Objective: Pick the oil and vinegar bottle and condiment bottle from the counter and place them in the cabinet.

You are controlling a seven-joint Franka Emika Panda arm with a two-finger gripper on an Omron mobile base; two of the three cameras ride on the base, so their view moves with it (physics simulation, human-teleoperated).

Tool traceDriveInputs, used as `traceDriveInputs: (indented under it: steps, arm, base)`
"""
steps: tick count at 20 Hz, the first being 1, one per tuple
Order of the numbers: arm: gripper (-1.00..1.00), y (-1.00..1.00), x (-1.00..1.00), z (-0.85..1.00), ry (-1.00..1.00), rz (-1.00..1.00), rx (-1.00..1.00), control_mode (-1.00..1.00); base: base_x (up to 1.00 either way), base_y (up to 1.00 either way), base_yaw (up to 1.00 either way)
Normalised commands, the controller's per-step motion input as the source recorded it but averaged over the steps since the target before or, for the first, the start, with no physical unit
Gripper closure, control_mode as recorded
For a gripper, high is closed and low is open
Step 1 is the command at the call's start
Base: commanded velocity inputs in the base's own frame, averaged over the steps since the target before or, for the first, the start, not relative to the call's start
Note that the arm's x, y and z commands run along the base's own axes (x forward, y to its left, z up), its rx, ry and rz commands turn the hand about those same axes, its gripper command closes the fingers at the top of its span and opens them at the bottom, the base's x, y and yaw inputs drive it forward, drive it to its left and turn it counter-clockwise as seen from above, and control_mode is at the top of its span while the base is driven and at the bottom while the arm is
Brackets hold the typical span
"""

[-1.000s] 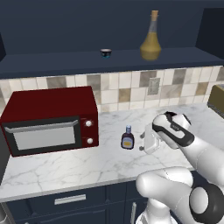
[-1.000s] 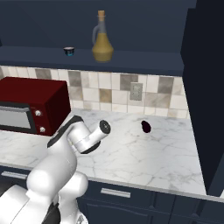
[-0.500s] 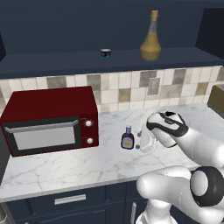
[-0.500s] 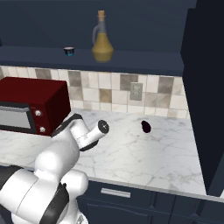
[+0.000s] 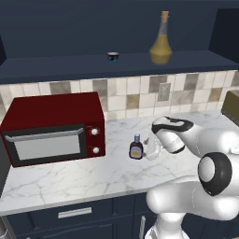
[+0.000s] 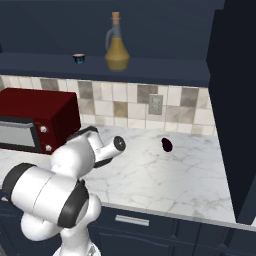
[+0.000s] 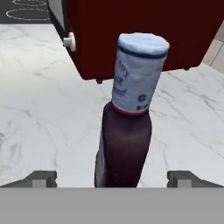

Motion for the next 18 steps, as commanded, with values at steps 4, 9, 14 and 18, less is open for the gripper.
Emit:
traceDriveInputs:
  steps: [4, 9, 14, 18]
  arm:
    - [-1.0, 0.0, 0.27, -0.16, 0.0, 0.0, 0.02, -1.0]
    - [-1.0, 0.06, 0.17, -0.19, 0.0, 0.0, 0.02, -1.0]
    - [-1.0, 0.19, 0.04, -0.16, 0.0, 0.0, 0.0, -1.0]
    - [-1.0, 0.23, 0.04, -0.14, 0.0, 0.0, 0.0, -1.0]
  base:
    - [0.0, 0.0, 0.0]
    - [0.0, 0.0, 0.0]
    - [0.0, 0.0, 0.0]
    - [0.0, 0.0, 0.0]
